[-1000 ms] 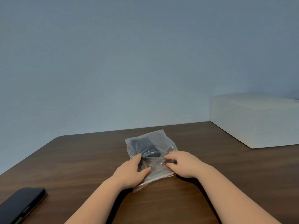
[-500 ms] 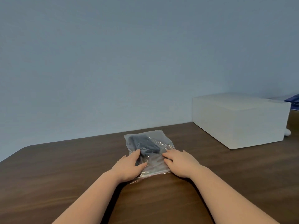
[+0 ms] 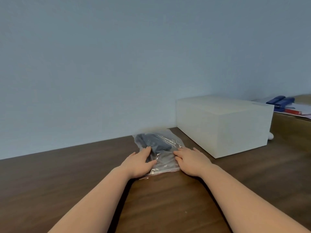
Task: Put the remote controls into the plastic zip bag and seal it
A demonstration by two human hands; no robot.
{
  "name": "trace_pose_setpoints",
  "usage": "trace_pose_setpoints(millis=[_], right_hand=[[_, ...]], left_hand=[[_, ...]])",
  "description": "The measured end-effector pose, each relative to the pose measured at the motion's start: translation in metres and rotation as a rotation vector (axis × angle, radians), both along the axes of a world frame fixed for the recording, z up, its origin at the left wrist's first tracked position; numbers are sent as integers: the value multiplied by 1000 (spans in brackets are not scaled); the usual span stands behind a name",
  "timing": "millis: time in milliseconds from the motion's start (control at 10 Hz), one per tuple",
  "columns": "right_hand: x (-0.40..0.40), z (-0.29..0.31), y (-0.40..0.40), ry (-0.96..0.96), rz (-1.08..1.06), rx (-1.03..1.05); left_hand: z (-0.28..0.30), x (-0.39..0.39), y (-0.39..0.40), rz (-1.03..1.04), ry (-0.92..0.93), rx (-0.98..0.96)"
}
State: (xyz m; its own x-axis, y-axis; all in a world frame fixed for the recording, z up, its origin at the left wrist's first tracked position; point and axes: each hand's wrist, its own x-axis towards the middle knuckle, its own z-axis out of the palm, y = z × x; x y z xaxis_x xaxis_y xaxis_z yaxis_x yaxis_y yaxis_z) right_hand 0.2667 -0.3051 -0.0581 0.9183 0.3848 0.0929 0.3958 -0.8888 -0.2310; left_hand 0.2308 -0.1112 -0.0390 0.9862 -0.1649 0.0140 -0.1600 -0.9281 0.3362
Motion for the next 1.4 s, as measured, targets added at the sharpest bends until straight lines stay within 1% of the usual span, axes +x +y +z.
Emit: trace_pose_setpoints(millis=[200, 400, 600, 700, 900, 1000, 1100, 1200, 1300, 1400], right_hand=[[22, -3, -16, -40, -95, -12], [25, -4, -20, -89, -229, 6], [24, -3, -20, -94, -242, 10], [26, -5, -21, -95, -240, 9], [29, -9, -24, -98, -205, 48], [27, -10, -26, -106, -188, 76], [24, -13, -28, -164, -170, 125], [14, -11, -29, -217, -177, 229], [0, -10, -28, -252, -199, 383], [-26, -8, -30, -180, -290, 551]], left_hand=[[2, 28, -26, -44, 18, -10], [-3, 53, -40, -84, 21, 9], [-4, 56, -45, -97, -13, 7], [-5, 50, -41, -64, -23, -3], [-21, 44, -30, -2, -105, 72], [-21, 34, -34, 42, -153, 58], [-24, 26, -33, 95, -271, -18], [-23, 11, -31, 142, -335, -101], [-22, -8, -27, 167, -328, -142], [-27, -28, -20, 176, -322, -136]])
